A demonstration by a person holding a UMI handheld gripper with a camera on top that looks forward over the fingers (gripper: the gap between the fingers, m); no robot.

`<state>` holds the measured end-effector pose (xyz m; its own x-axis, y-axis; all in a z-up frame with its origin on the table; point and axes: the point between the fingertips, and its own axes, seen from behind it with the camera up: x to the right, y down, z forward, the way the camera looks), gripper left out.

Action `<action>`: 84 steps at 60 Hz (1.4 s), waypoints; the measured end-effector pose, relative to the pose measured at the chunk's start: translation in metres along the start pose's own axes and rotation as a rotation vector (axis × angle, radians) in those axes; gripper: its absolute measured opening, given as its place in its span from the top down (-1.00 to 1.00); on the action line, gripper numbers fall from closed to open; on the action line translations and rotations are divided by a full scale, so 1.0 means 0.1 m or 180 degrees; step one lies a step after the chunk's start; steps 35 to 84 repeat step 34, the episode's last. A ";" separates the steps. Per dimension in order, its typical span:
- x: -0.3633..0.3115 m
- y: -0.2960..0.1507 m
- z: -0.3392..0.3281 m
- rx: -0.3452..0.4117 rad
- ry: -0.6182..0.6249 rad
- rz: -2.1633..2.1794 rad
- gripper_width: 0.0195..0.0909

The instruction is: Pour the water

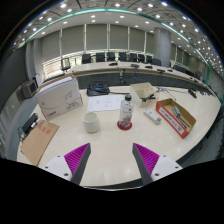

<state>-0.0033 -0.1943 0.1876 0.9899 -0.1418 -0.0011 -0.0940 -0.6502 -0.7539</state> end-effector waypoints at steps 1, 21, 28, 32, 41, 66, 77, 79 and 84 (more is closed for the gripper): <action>-0.02 0.03 -0.07 -0.0007 -0.0005 -0.0015 -0.87; -0.19 0.36 -0.78 -0.0015 -0.0018 -0.0130 -0.87; -0.10 0.40 -0.83 -0.0004 0.0077 -0.0269 -0.87; -0.09 0.39 -0.84 0.0016 0.0110 -0.0312 -0.88; -0.08 0.39 -0.84 0.0012 0.0120 -0.0315 -0.86; -0.08 0.39 -0.84 0.0012 0.0120 -0.0315 -0.86; -0.08 0.39 -0.84 0.0012 0.0120 -0.0315 -0.86; -0.08 0.39 -0.84 0.0012 0.0120 -0.0315 -0.86; -0.08 0.39 -0.84 0.0012 0.0120 -0.0315 -0.86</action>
